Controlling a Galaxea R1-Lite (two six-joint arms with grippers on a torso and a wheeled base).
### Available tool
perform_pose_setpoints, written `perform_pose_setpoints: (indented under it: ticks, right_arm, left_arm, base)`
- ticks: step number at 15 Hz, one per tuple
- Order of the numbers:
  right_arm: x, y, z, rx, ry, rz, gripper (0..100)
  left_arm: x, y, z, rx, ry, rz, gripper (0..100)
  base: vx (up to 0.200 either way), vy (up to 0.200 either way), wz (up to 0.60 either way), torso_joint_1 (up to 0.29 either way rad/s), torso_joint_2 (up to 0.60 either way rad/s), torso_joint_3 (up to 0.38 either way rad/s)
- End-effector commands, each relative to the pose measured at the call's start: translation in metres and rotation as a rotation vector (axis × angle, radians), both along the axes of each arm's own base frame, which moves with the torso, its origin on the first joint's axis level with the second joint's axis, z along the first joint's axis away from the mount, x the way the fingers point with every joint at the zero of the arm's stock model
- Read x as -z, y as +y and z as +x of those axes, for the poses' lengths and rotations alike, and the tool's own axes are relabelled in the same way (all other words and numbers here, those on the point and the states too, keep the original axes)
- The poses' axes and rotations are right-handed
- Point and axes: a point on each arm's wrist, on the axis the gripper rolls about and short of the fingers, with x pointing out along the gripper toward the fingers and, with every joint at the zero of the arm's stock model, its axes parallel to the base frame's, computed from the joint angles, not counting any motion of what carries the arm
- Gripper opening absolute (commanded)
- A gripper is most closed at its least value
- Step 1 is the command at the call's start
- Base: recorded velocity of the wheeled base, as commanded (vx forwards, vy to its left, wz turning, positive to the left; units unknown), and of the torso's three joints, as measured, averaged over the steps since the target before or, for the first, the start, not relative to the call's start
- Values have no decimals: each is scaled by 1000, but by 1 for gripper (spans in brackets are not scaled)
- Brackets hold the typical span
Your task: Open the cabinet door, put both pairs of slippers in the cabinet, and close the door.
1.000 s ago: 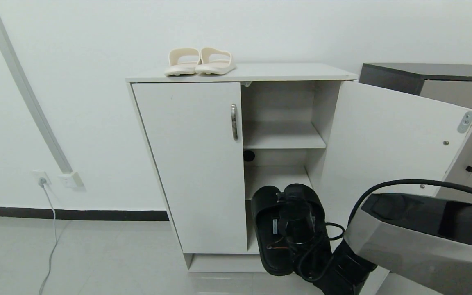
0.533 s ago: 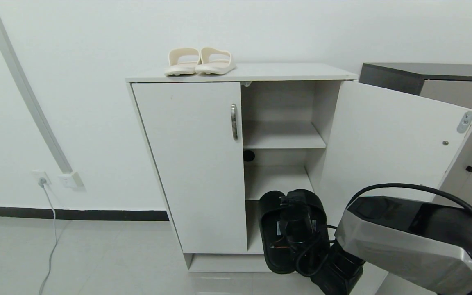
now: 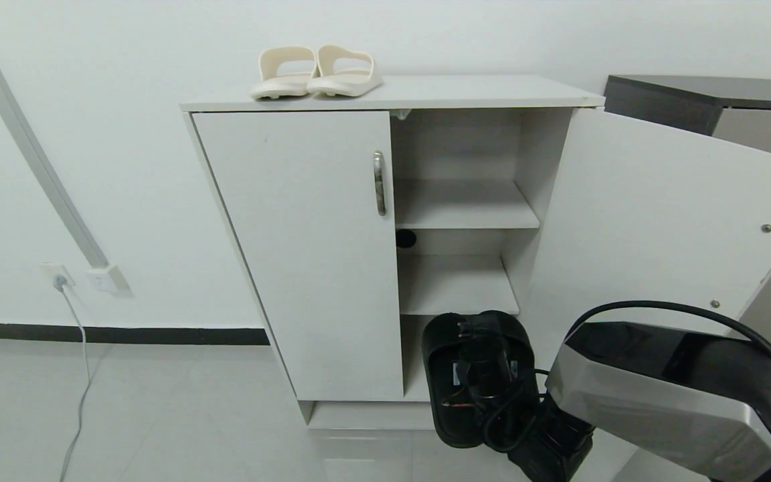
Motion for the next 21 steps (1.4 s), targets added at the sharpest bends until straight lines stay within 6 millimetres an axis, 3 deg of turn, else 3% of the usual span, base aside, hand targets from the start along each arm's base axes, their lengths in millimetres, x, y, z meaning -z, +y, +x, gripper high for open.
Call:
perform_pose_setpoints:
  ticks: [1, 7, 11, 18, 21]
  right_arm:
    - [-1, 1, 0, -2, -1, 1, 0]
    - [8, 7, -2, -12, -34, 35, 0]
    - [5, 9, 0, -36, -156, 15, 0]
    - [7, 8, 0, -36, -160, 11, 0]
    - [7, 8, 0, -34, -161, 11, 0]
  left_arm:
    - [0, 0, 0, 1, 1, 0, 0]
    - [0, 0, 0, -1, 1, 0, 0]
    - [0, 0, 0, -1, 1, -2, 0]
    - [0, 0, 0, -1, 1, -2, 0]
    - [0, 0, 0, -1, 1, -2, 0]
  base:
    - [0, 0, 0, 7, 2, -198]
    - [0, 0, 0, 6, 2, -178]
    - [0, 0, 0, 1, 2, -15]
    - [0, 0, 0, 0, 0, 0]
    - [200, 0, 0, -2, -1, 2]
